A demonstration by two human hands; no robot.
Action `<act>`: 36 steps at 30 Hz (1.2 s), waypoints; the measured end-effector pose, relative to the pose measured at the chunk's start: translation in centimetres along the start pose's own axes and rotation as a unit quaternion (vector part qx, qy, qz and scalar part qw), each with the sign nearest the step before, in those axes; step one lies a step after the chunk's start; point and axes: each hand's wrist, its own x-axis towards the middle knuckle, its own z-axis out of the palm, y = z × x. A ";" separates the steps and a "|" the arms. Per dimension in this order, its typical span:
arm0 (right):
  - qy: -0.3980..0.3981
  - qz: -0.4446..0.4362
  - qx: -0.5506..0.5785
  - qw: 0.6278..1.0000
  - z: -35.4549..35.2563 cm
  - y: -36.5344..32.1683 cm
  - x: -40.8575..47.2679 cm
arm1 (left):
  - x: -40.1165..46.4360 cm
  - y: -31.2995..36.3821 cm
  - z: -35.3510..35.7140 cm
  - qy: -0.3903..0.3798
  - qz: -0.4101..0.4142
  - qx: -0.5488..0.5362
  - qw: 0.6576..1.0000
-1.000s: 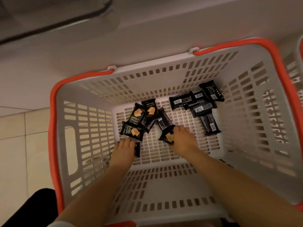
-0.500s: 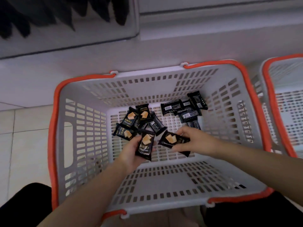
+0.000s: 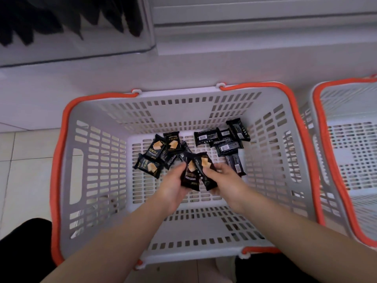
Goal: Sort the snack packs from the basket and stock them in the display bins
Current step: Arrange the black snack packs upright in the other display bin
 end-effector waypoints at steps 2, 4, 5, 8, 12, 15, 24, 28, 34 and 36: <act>-0.002 0.063 0.043 0.997 0.6 0.6 0.3 | 0.1 -0.6 0.5 -0.002 0.011 0.045 0.999; 0.001 0.097 0.018 0.995 0.9 1.0 0.7 | 0.1 -1.1 0.6 -0.008 0.013 0.084 0.996; 0.007 0.101 -0.015 0.995 0.9 1.2 1.0 | 0.1 -1.3 0.6 -0.017 0.021 0.115 0.993; 0.019 0.105 -0.065 0.992 0.7 1.3 1.5 | 0.0 -1.9 0.0 -0.055 0.078 0.268 0.959; 0.026 0.030 -0.093 0.995 0.0 1.7 1.6 | 0.2 -1.8 -1.0 -0.038 0.091 0.405 0.909; 0.077 -0.158 -0.312 0.934 -1.1 2.1 2.2 | 0.5 -1.3 -2.0 -0.017 0.095 0.509 0.855; -0.171 -0.202 -0.490 0.831 0.0 0.7 4.2 | 1.0 1.6 -3.2 -0.029 0.045 0.436 0.898; -0.113 -0.172 -0.471 0.858 0.1 0.6 5.0 | 2.6 2.7 -4.8 0.094 0.097 0.418 0.898; -0.077 -0.006 -0.201 0.977 -1.0 1.0 5.5 | 5.8 4.8 -9.8 0.277 0.097 0.743 0.601; -0.065 0.008 -0.173 0.983 -1.4 1.1 5.5 | 6.5 4.8 -10.0 0.283 0.065 0.720 0.630</act>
